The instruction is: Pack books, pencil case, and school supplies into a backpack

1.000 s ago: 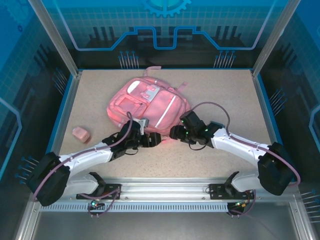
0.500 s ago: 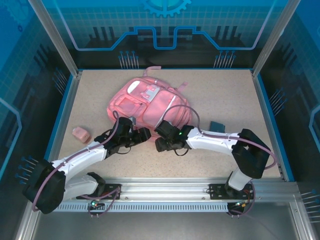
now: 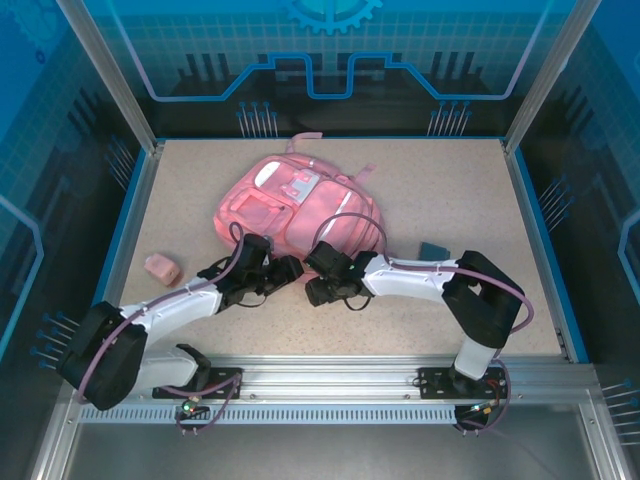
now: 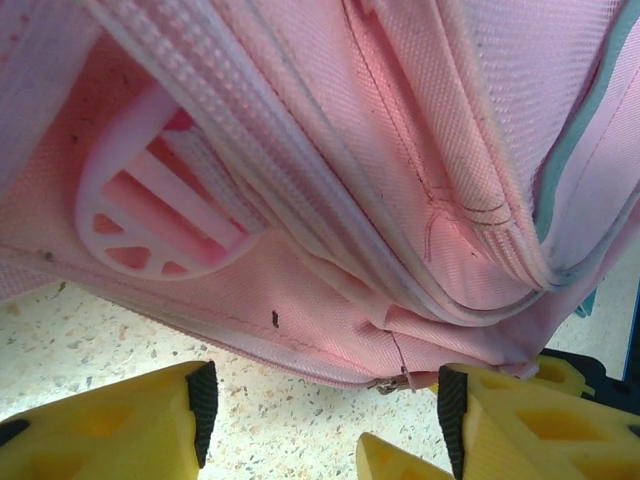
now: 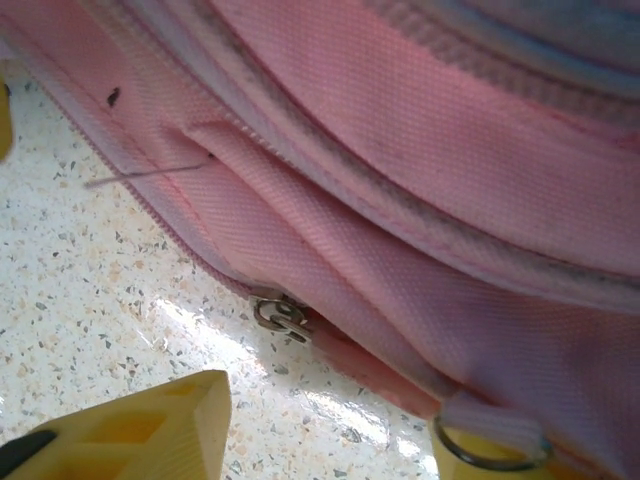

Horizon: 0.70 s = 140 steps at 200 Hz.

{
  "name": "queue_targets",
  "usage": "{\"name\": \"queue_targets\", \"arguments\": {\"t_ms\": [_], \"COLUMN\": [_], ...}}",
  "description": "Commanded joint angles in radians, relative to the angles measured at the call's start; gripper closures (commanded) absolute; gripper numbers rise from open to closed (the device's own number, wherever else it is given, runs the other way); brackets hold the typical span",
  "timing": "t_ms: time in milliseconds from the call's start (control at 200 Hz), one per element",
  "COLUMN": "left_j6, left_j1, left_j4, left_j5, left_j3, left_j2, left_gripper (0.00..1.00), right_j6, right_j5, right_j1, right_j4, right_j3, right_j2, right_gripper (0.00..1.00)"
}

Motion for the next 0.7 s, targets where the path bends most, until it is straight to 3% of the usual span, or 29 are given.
{"name": "queue_targets", "arguments": {"t_ms": [0, 95, 275, 695], "left_j6": [-0.013, -0.018, -0.025, -0.023], "left_j1": [0.006, 0.006, 0.005, 0.001], "left_j4": [0.043, 0.063, 0.094, 0.115], "left_j5": [0.034, 0.044, 0.06, 0.068], "left_j3": [0.003, 0.003, 0.002, 0.0], "left_j2": [0.027, 0.047, 0.077, 0.11], "left_gripper": [0.42, 0.46, 0.51, 0.6], "right_j6": [-0.042, -0.038, -0.04, 0.111], "right_j5": [0.007, 0.026, 0.075, 0.301], "right_j1": [0.011, 0.014, 0.028, 0.137], "right_j4": [0.046, 0.046, 0.026, 0.023], "right_j3": [0.005, 0.002, 0.023, -0.064], "right_j2": [0.003, 0.006, 0.035, -0.099], "right_gripper": [0.53, 0.6, 0.62, 0.49]}}
